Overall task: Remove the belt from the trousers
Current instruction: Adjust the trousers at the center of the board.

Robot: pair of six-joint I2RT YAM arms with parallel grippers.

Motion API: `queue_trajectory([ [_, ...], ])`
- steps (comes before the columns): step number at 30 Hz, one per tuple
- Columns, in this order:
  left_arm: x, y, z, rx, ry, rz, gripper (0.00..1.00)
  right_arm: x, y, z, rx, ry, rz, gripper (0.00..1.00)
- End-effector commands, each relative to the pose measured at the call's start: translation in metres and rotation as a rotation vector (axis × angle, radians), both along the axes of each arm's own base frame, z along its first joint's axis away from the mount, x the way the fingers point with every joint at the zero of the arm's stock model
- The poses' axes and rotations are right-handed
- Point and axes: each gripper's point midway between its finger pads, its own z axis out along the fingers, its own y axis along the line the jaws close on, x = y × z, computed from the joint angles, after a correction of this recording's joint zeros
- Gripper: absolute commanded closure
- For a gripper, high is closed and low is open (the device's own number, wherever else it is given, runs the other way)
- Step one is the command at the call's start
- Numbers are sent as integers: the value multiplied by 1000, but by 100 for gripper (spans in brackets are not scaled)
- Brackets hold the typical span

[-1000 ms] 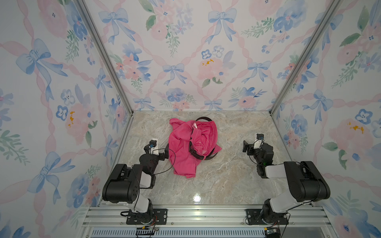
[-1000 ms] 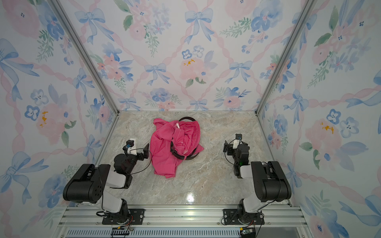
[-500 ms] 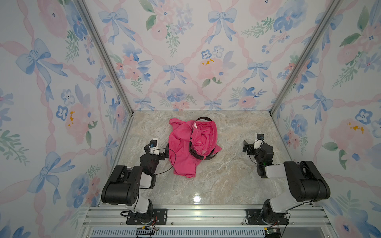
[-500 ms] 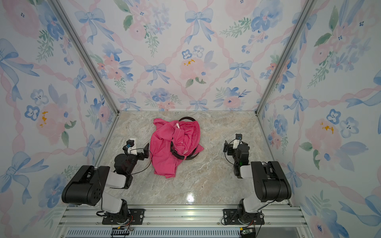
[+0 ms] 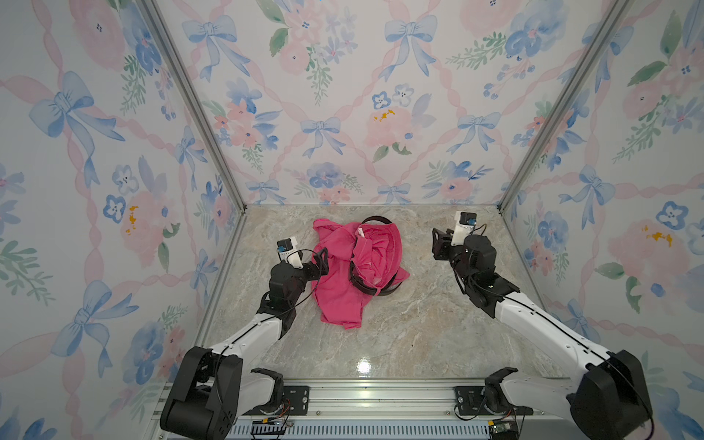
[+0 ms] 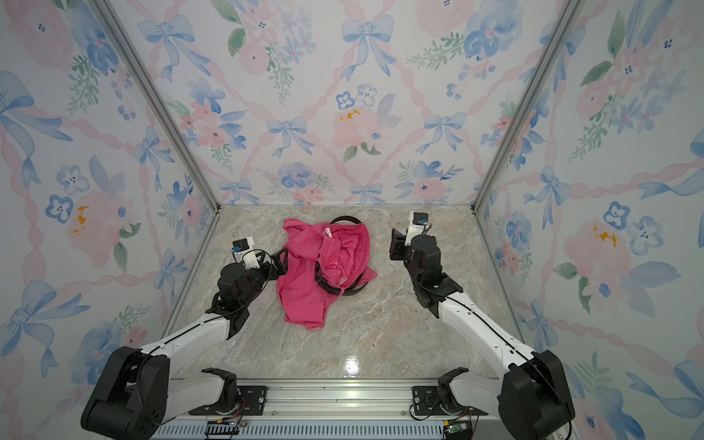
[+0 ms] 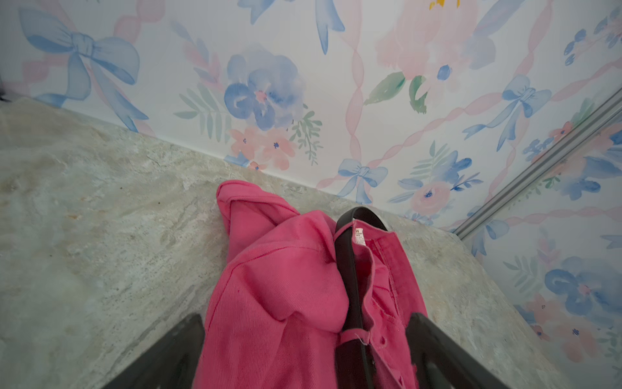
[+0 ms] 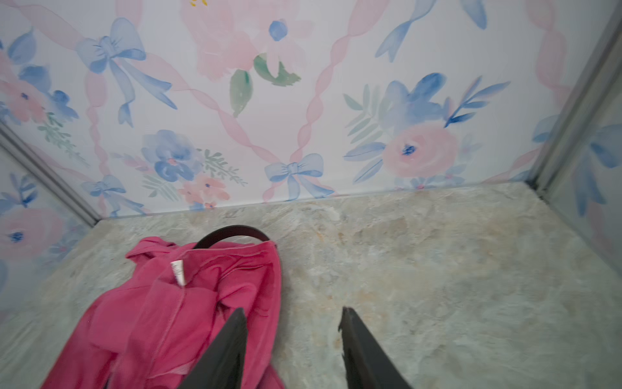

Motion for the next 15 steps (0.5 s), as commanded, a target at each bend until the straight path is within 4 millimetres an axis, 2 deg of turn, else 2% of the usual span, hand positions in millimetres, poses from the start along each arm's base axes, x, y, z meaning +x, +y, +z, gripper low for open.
queue_trajectory([
  [1,-10,-19,-59,-130,274,-99,9,-38,94,-81,-68,296,184,62],
  [4,-14,-27,-101,-221,441,-119,32,-55,174,-101,-69,367,337,62],
  [6,-21,-34,-123,-238,519,-130,48,-55,205,-121,-24,438,400,64],
  [7,-27,-38,-133,-239,552,-136,54,-53,213,-129,-6,477,412,64],
  [10,-45,-46,-149,-219,600,-129,56,-47,217,-151,-29,556,396,62],
  [15,-74,-55,-155,-188,608,-133,56,-33,184,-183,-70,647,292,52],
])
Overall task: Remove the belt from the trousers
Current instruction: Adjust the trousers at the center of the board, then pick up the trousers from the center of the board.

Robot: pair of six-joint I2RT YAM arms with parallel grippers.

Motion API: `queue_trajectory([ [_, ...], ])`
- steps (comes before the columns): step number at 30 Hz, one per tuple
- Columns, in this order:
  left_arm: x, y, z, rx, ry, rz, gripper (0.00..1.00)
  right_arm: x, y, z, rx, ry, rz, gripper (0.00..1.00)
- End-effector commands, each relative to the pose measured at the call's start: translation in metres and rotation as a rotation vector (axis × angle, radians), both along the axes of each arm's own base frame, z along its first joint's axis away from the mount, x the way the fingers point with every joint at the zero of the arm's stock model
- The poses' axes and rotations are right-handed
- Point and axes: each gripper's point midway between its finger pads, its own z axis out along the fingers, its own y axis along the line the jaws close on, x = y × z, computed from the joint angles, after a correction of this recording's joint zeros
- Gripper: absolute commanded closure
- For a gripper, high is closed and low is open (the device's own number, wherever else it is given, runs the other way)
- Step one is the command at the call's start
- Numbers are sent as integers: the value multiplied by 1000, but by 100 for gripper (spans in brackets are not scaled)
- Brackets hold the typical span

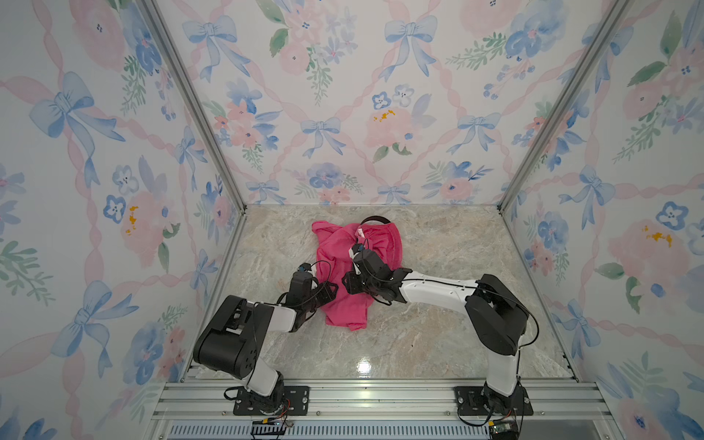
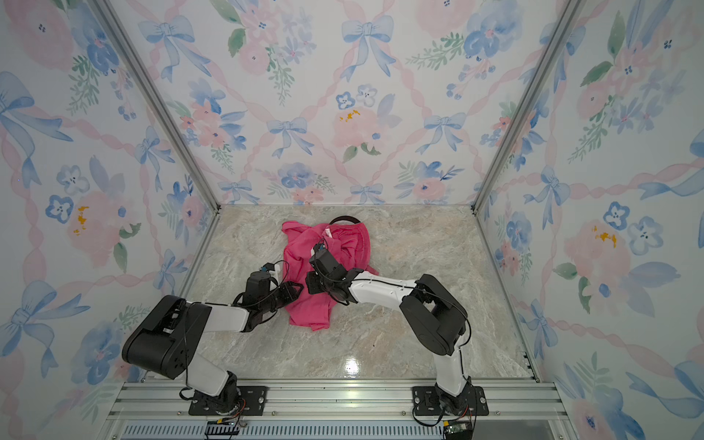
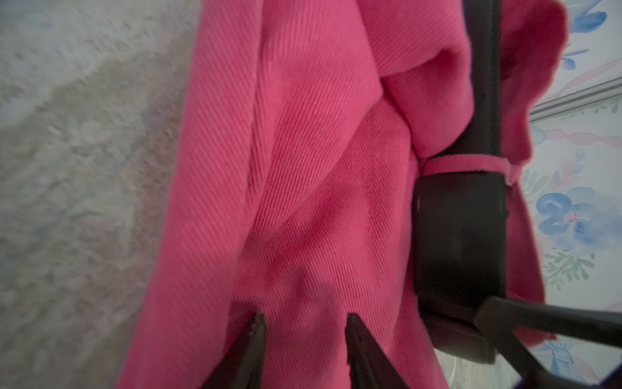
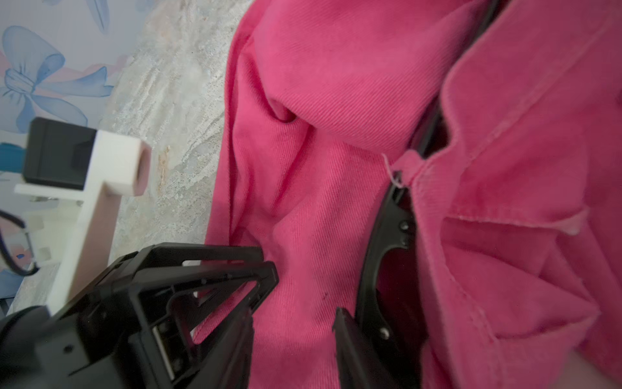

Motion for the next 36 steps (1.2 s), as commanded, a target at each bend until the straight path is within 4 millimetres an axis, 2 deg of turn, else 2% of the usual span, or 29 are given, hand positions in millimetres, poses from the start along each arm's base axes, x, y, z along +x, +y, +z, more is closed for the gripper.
queue_trajectory([
  [1,-30,-3,-16,7,76,-2,56,13,-29,-16,-57,73,-86,51],
  [4,-42,-6,-15,14,65,-20,56,16,-38,-30,-121,68,-84,51],
  [6,-48,-5,-14,14,56,-20,57,15,-40,-31,-149,79,-74,50],
  [8,-54,-3,-13,14,51,-13,57,12,-39,-21,-153,63,-57,50],
  [11,-63,-4,-13,6,47,8,59,10,-43,8,-170,-20,-39,50],
  [13,-75,-13,-13,-2,46,13,61,13,-52,28,-191,-70,-39,49],
  [16,-91,-33,-8,-8,22,-9,61,22,-66,42,-183,-93,-57,49],
  [19,-99,-50,1,-29,1,-32,60,29,-76,36,-180,-79,-71,48],
  [21,-99,-58,8,-49,-13,-49,60,29,-75,30,-183,-60,-55,49],
  [26,-98,-68,21,-62,-49,-62,60,18,-52,25,-205,-77,31,50],
  [31,-99,-78,17,-47,-36,-94,60,14,-40,17,-232,-88,51,50],
  [36,-103,-85,14,-39,-23,-117,58,25,-57,-2,-333,-82,-7,47],
])
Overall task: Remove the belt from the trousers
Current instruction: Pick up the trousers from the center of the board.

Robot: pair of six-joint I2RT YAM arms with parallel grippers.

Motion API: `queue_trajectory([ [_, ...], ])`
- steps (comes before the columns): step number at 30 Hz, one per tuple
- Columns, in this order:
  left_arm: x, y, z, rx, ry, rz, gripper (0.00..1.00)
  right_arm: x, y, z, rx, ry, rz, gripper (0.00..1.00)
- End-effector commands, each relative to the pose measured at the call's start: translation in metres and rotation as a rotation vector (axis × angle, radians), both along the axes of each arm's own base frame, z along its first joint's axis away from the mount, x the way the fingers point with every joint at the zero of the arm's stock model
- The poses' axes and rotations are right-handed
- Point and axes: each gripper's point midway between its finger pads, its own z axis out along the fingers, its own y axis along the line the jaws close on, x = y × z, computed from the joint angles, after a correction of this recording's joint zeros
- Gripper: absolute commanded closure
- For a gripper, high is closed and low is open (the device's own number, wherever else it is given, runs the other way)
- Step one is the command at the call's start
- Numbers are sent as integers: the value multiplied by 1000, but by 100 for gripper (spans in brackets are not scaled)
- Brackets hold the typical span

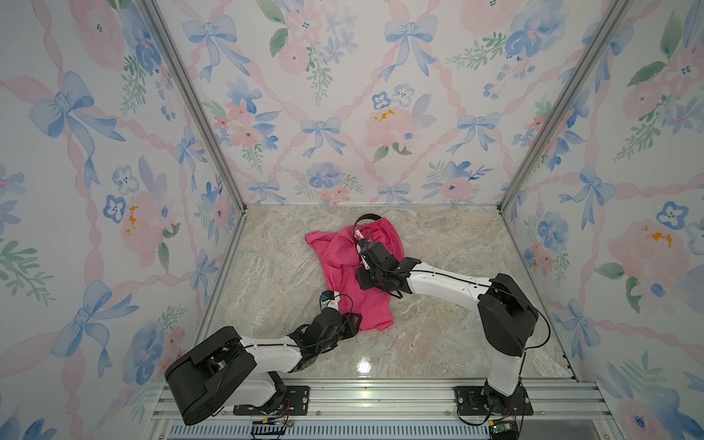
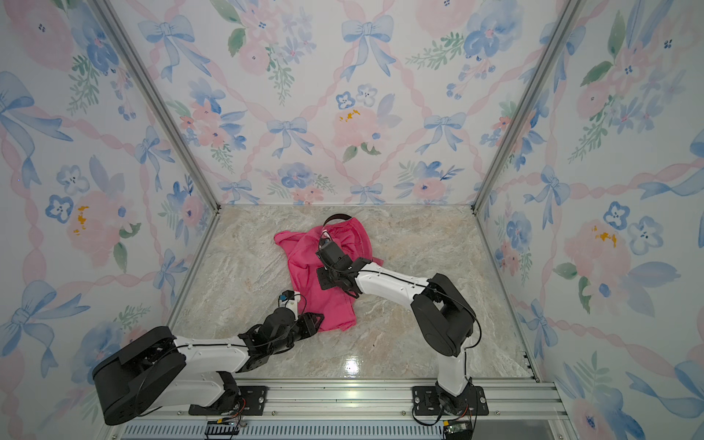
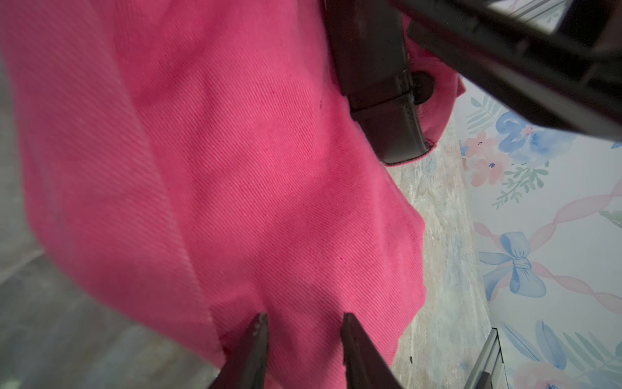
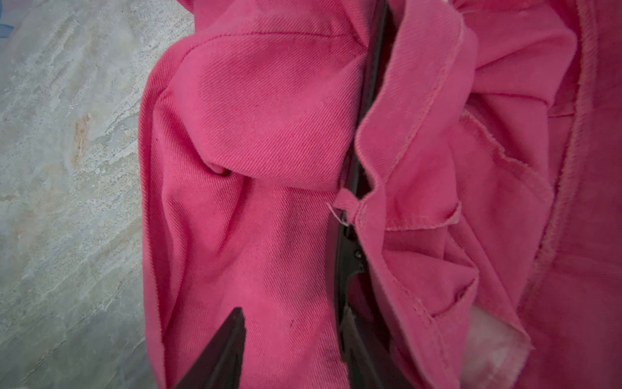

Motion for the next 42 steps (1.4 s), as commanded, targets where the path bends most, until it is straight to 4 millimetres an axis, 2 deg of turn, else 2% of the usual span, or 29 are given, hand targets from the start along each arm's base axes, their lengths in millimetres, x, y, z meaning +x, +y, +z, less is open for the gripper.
queue_trajectory([
  [1,-2,-7,1,3,6,-21,58,12,-18,-13,-92,-12,-54,46],
  [5,-4,-11,1,5,4,-38,58,16,-23,-29,-115,11,-71,44],
  [8,-4,-14,3,1,-1,-51,58,17,-19,-43,-146,29,-53,44],
  [9,-4,-14,4,0,-3,-55,57,16,-16,-47,-148,37,-40,48],
  [11,-4,-16,8,-3,-16,-64,56,14,-11,-44,-149,46,-13,75],
  [12,-3,-16,12,-3,-32,-70,56,13,-11,-36,-154,44,5,90],
  [14,1,-16,24,-2,-87,-85,54,13,-15,-11,-152,34,23,97],
  [15,4,-14,33,-3,-126,-84,54,15,-20,8,-137,29,32,100],
  [17,15,-4,56,-7,-212,-60,53,14,-26,46,-90,30,83,100],
  [19,31,12,88,-10,-325,-11,53,11,-37,87,-48,31,153,100],
  [21,46,28,129,7,-469,46,52,4,-48,118,-25,35,220,100],
  [24,60,43,195,139,-728,103,47,-10,-61,155,64,82,330,100],
  [26,69,44,228,274,-867,101,38,-23,-63,176,172,142,408,100],
  [28,77,32,252,426,-997,25,28,-37,-67,196,281,202,476,100],
  [32,88,4,269,617,-1168,-132,18,-62,-72,220,387,246,579,100],
  [36,76,-29,268,658,-1372,-330,16,-76,-74,239,460,258,637,100],
  [37,74,-32,266,664,-1418,-340,16,-79,-74,243,476,260,649,100],
  [39,78,-36,269,683,-1475,-323,14,-83,-74,249,506,268,665,100],
  [42,83,-54,266,707,-1530,-401,14,-87,-70,254,535,295,687,100],
])
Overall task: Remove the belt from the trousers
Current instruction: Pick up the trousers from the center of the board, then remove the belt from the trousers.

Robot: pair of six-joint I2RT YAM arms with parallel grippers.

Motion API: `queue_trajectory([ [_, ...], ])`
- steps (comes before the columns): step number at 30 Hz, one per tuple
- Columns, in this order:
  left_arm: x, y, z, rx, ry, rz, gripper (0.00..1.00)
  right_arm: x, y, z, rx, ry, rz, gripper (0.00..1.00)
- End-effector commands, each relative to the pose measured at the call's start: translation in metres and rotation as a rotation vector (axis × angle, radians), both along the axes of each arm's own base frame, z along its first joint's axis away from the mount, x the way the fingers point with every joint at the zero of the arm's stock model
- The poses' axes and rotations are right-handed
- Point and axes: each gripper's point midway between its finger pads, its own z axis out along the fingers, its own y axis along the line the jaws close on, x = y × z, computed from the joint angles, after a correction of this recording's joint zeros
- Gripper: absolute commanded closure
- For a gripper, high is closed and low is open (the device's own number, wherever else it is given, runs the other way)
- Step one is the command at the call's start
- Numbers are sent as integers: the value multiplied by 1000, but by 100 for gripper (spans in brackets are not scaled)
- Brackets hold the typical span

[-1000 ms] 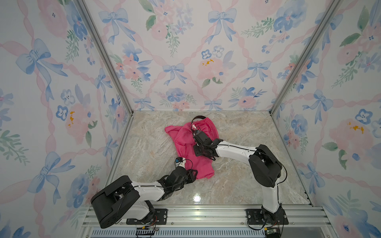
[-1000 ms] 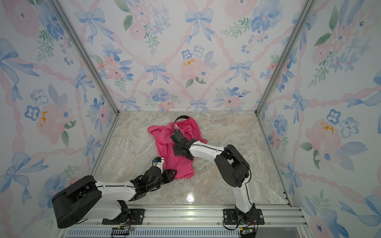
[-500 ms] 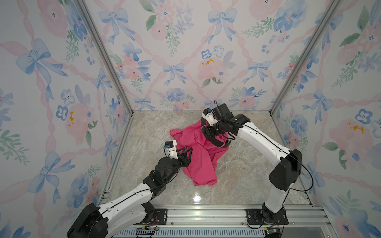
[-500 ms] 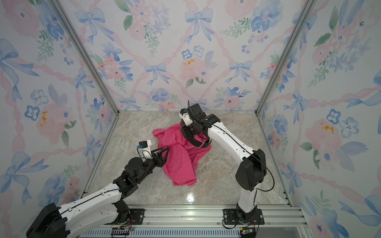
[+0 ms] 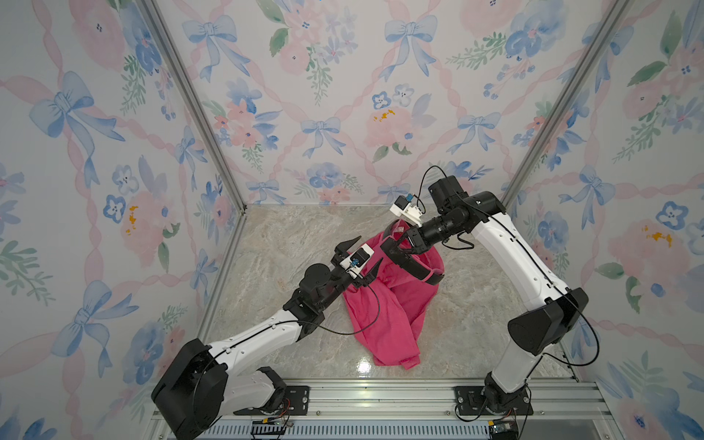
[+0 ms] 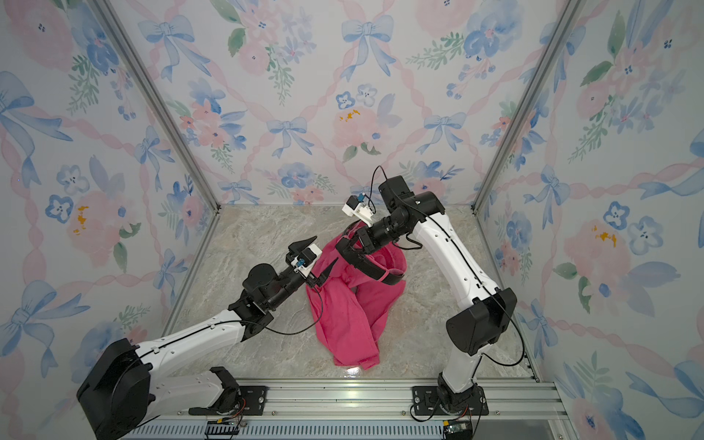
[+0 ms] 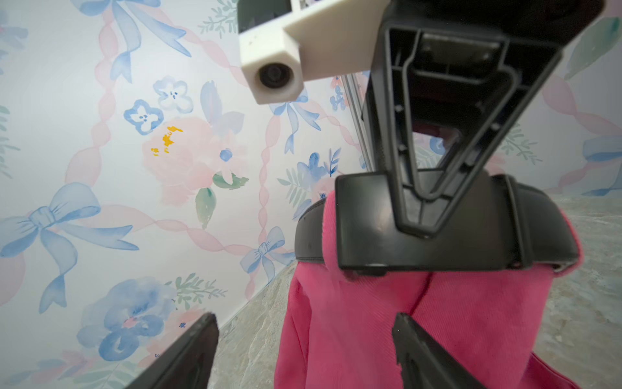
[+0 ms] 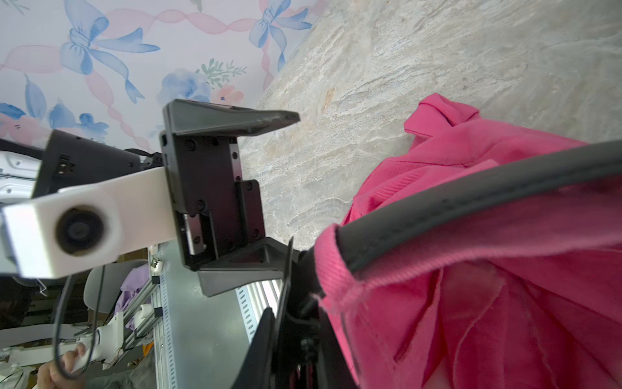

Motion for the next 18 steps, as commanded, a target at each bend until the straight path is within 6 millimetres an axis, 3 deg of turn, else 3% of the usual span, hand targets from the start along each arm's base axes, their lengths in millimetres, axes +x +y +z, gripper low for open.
queue_trajectory([
  [1,-4,-19,21,70,-185,-93,14,-20,6,36,134,17,90,100],
  [2,-2,-25,33,57,-210,-108,14,-19,7,34,130,27,93,100],
  [6,1,-45,46,36,-233,-184,14,-13,11,26,115,65,101,100],
  [10,21,-53,54,-18,-208,-158,13,-3,16,18,96,98,105,100],
  [11,28,-54,56,-36,-192,-147,17,1,18,17,94,101,105,100],
  [12,35,-53,58,-53,-178,-137,27,6,18,16,91,96,99,99],
  [13,40,-53,60,-66,-168,-130,41,13,18,15,86,88,85,92],
  [14,47,-50,63,-87,-154,-113,59,22,16,14,74,65,61,77],
  [16,63,-39,66,-133,-118,-63,88,45,7,13,42,-1,-23,64],
  [17,72,-31,69,-159,-102,-28,99,59,-2,16,29,-47,-87,58],
  [18,80,-22,70,-176,-93,11,100,75,-14,22,32,-103,-161,49],
])
